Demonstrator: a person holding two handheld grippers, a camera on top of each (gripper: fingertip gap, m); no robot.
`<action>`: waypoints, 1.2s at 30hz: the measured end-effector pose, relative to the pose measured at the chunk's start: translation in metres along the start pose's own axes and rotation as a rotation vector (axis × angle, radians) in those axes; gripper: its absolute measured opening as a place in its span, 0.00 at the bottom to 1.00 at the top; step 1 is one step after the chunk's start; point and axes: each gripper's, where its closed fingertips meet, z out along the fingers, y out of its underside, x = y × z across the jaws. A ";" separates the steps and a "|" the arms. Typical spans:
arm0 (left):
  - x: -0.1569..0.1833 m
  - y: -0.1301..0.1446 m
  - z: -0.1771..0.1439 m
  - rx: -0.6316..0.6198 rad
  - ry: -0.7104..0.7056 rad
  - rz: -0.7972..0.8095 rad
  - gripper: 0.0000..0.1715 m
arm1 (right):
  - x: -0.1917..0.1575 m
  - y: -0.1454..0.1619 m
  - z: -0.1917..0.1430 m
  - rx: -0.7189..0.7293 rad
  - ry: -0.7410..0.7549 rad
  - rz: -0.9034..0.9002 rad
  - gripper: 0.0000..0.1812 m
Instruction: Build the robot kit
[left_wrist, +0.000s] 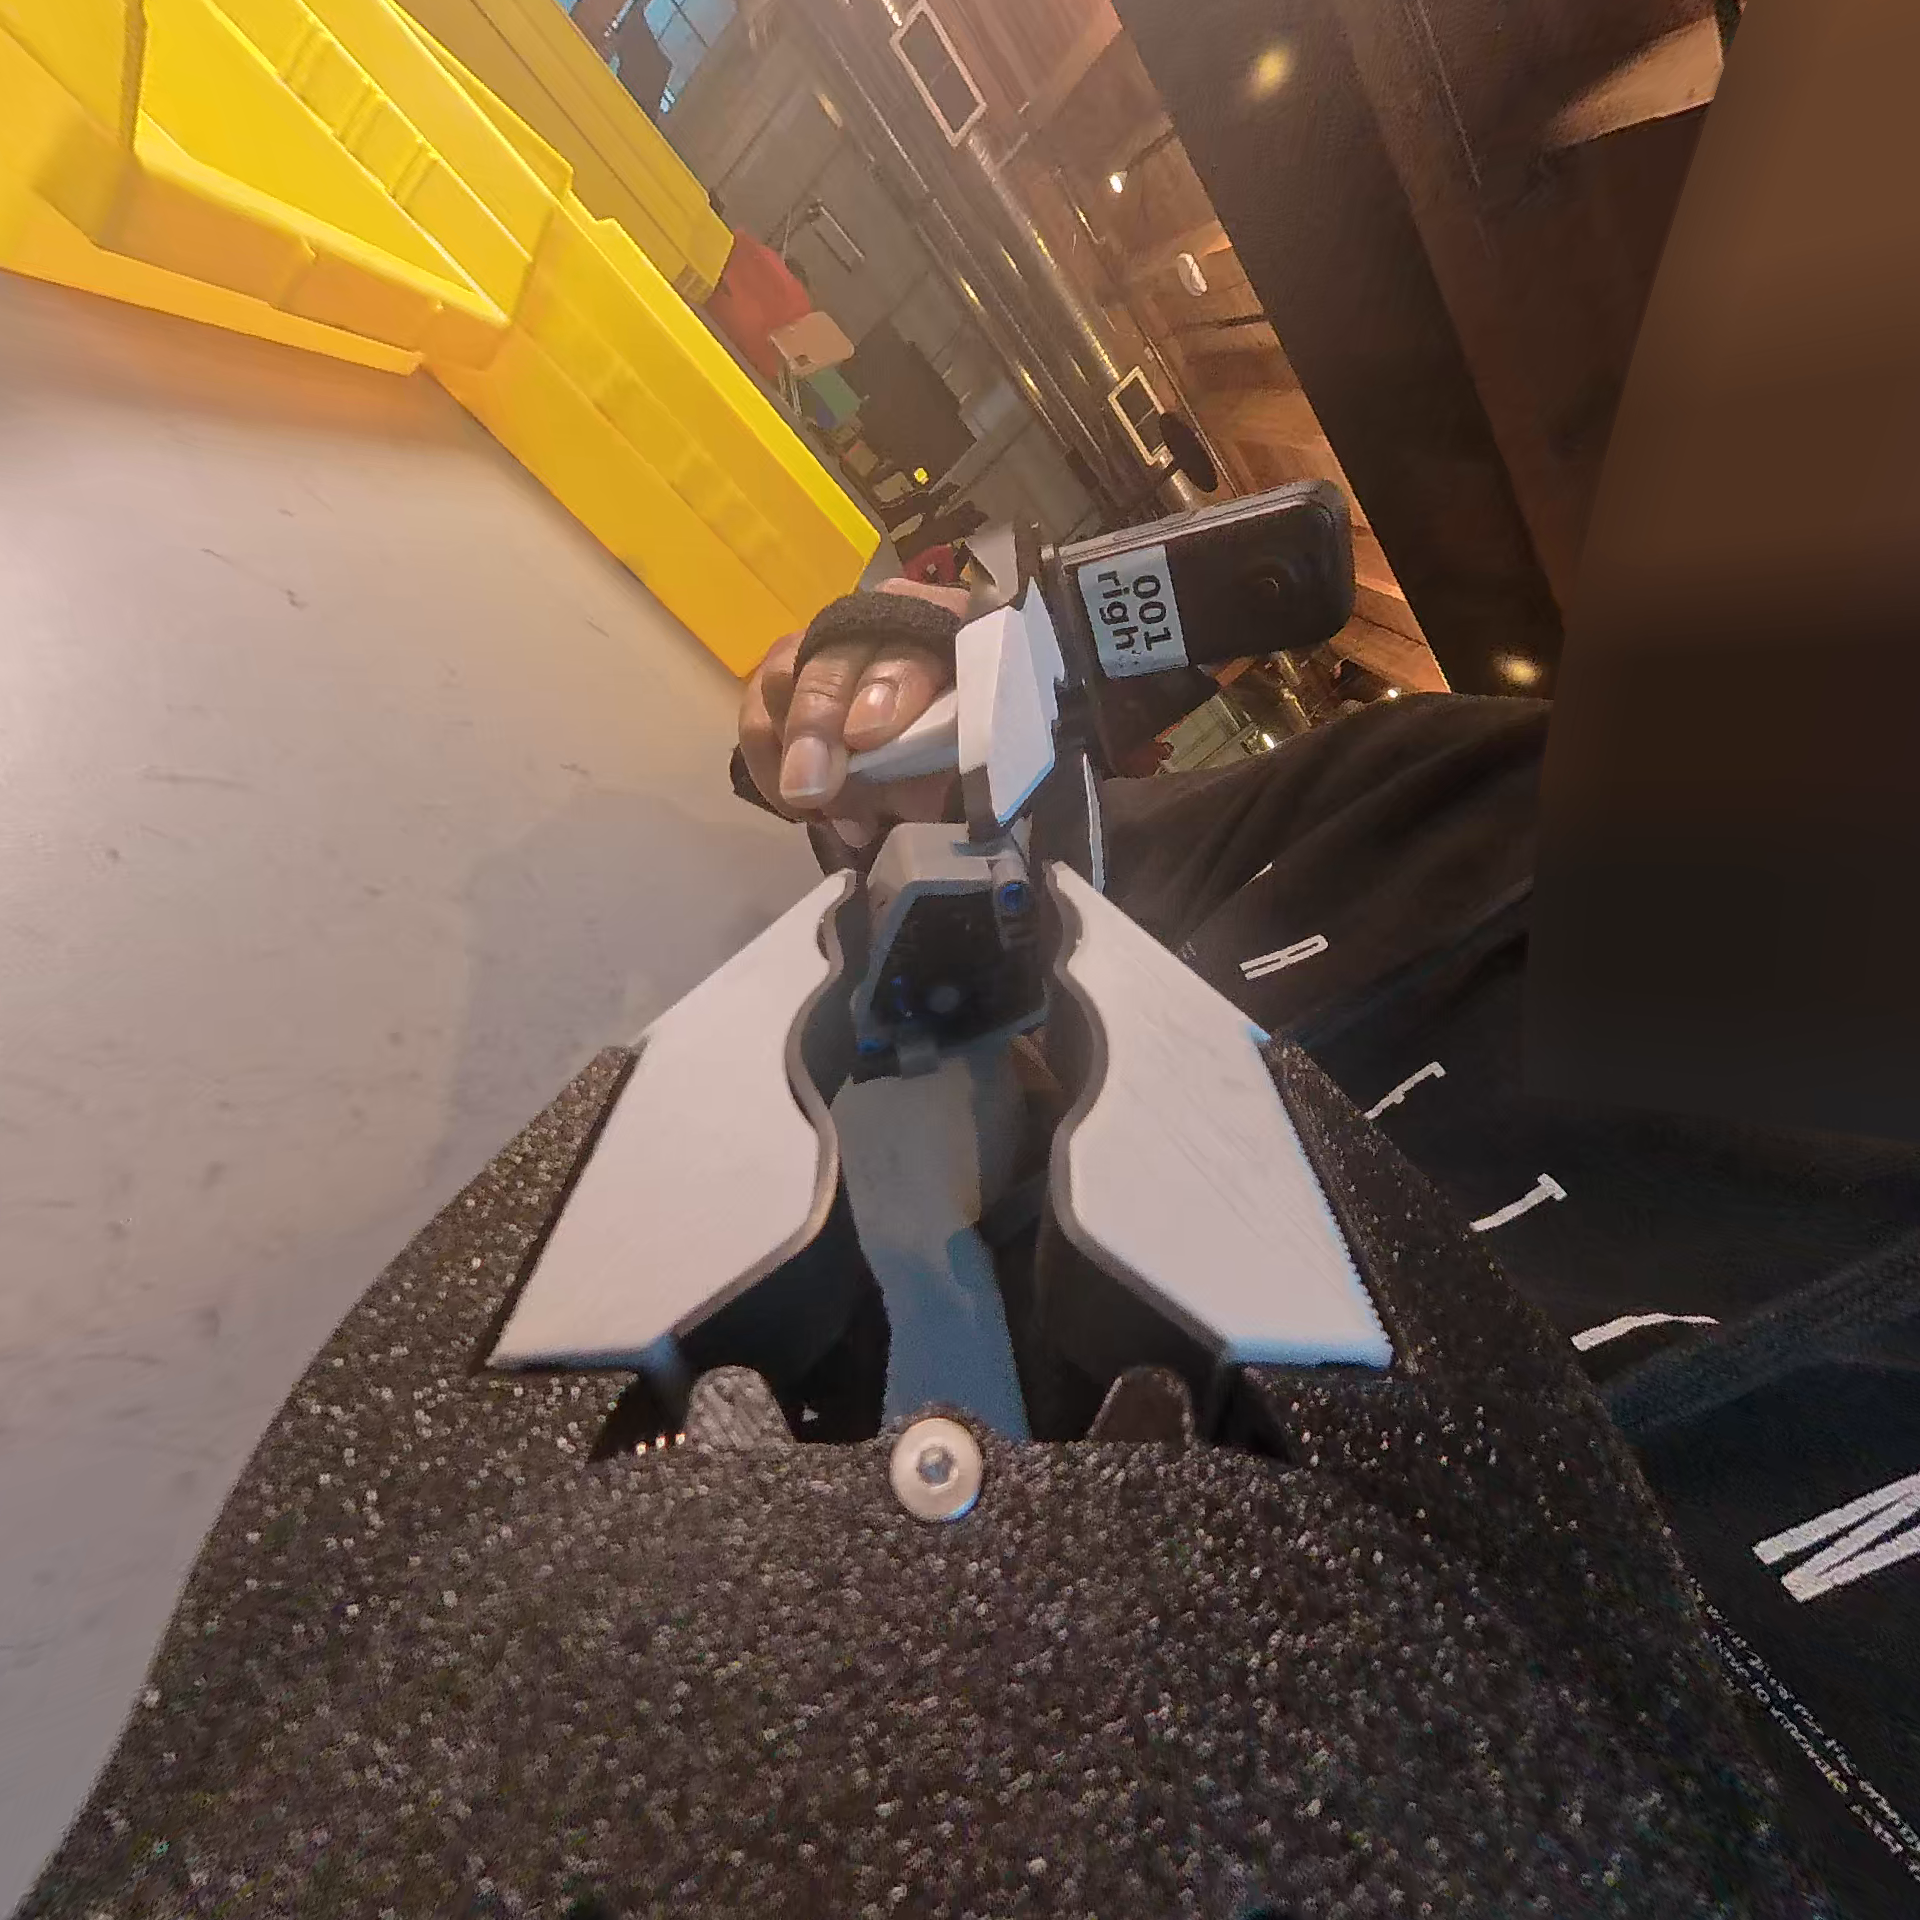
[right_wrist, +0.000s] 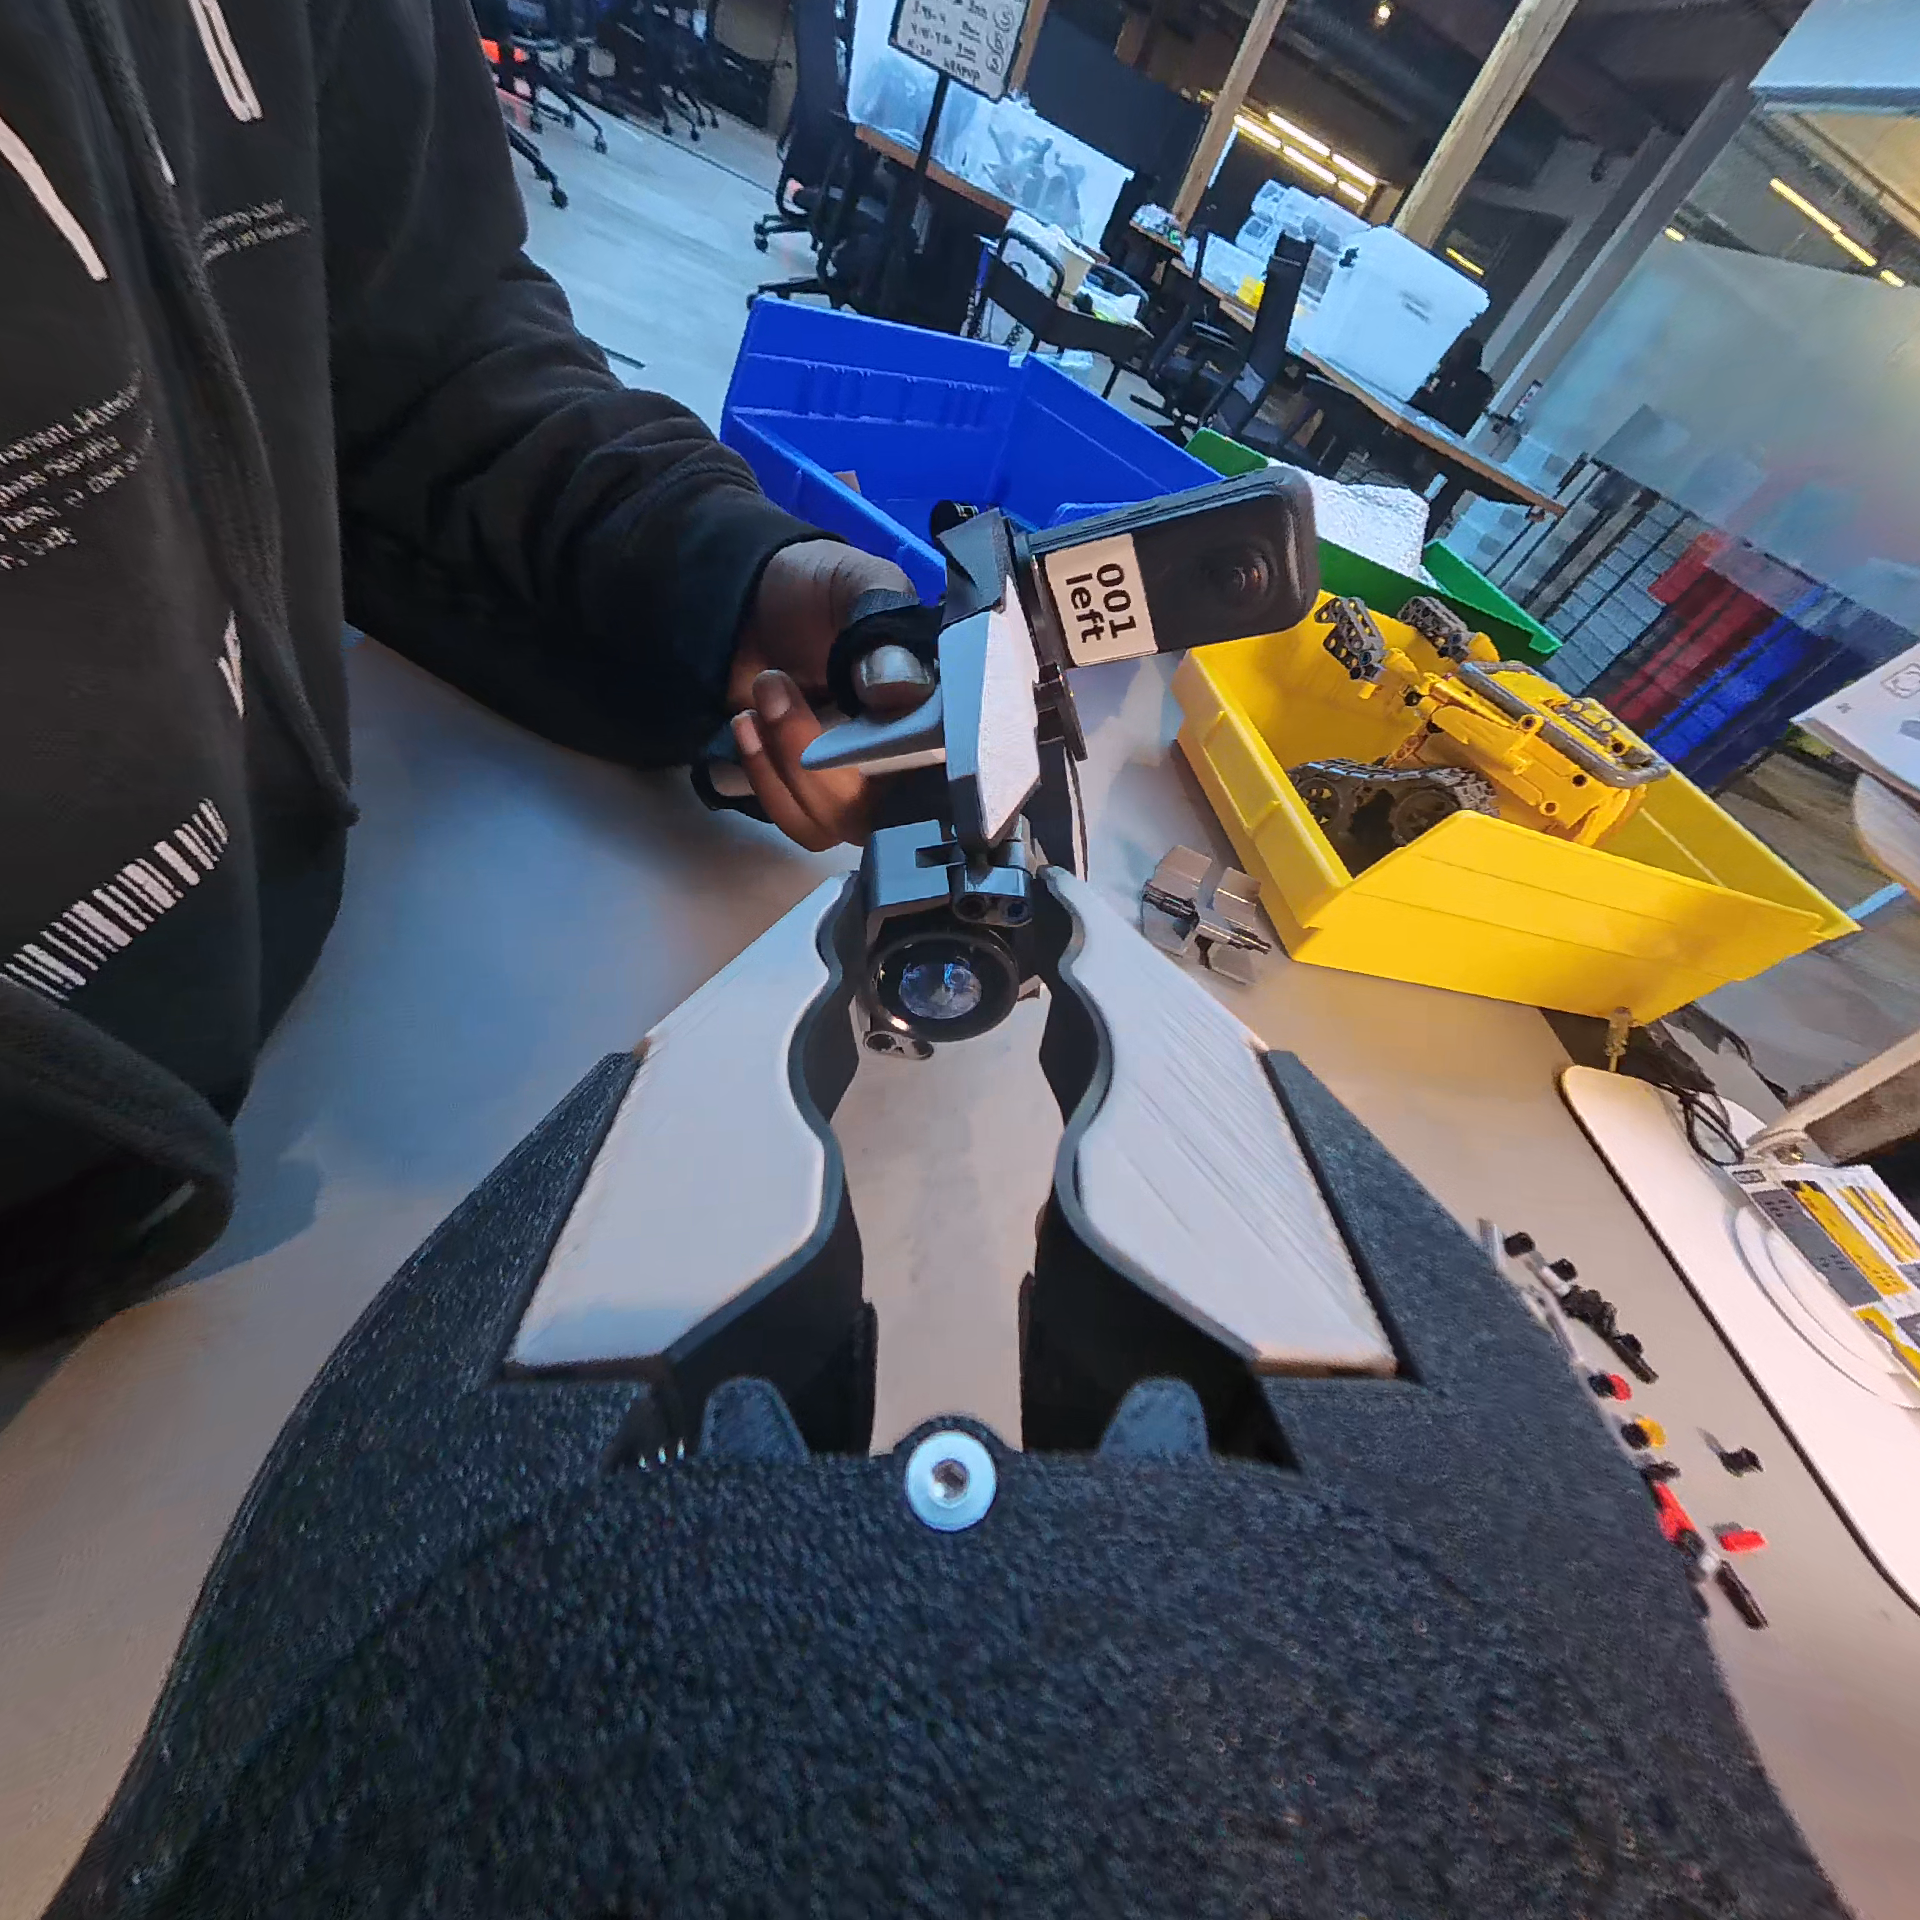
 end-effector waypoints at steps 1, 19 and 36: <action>0.000 0.000 -0.001 0.000 0.002 0.001 0.18 | 0.000 0.000 -0.001 0.003 -0.007 0.012 0.17; -0.014 -0.020 -0.023 0.094 -0.045 0.020 0.14 | 0.005 0.008 -0.018 0.022 -0.034 0.050 0.04; -0.016 -0.014 -0.021 0.037 -0.106 0.113 0.14 | -0.015 0.098 -0.013 -0.430 -0.142 -0.019 0.05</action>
